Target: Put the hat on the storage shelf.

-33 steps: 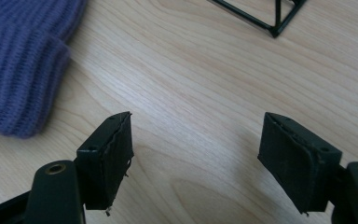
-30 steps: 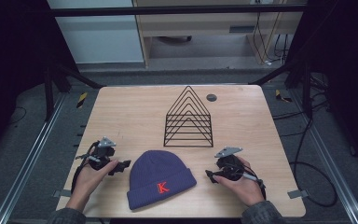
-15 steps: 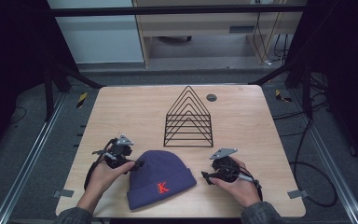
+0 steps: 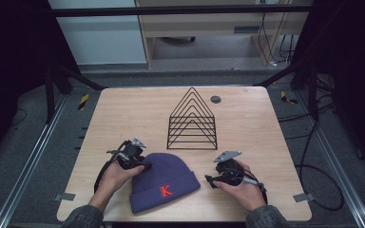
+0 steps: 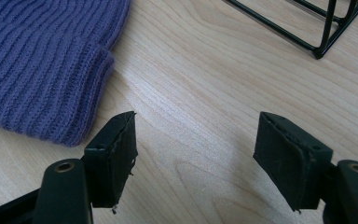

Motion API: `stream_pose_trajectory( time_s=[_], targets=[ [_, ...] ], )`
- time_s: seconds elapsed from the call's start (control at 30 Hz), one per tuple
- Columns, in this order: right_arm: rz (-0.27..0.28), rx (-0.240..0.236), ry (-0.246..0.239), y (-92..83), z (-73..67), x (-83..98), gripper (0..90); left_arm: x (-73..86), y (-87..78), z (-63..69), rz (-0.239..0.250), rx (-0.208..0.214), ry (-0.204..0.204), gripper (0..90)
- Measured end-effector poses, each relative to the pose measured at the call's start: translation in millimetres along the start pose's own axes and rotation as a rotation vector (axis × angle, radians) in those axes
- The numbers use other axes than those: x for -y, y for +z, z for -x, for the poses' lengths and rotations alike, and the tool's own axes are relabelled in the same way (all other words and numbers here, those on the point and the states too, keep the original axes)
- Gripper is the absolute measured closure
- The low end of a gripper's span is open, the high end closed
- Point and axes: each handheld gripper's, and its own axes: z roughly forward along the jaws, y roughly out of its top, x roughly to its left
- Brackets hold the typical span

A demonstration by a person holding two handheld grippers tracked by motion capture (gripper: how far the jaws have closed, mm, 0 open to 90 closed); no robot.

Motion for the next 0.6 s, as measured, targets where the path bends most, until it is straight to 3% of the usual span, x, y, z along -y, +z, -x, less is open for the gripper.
stream_pose_trajectory(
  time_s=[0.17,0.33,0.6],
  targets=[
    [0.007,-0.002,0.006,-0.8,0.1,-0.1,29.1,0.0,0.5,1.2,-0.006,0.016,0.0,66.9],
    [0.008,0.0,0.007,-1.2,0.5,-0.3,28.7,-0.4,-1.4,3.1,0.009,0.004,0.004,76.4],
    [0.012,0.006,0.006,-2.2,2.2,0.1,27.9,-5.9,-16.4,9.7,0.069,-0.004,0.033,78.1]
  ],
)
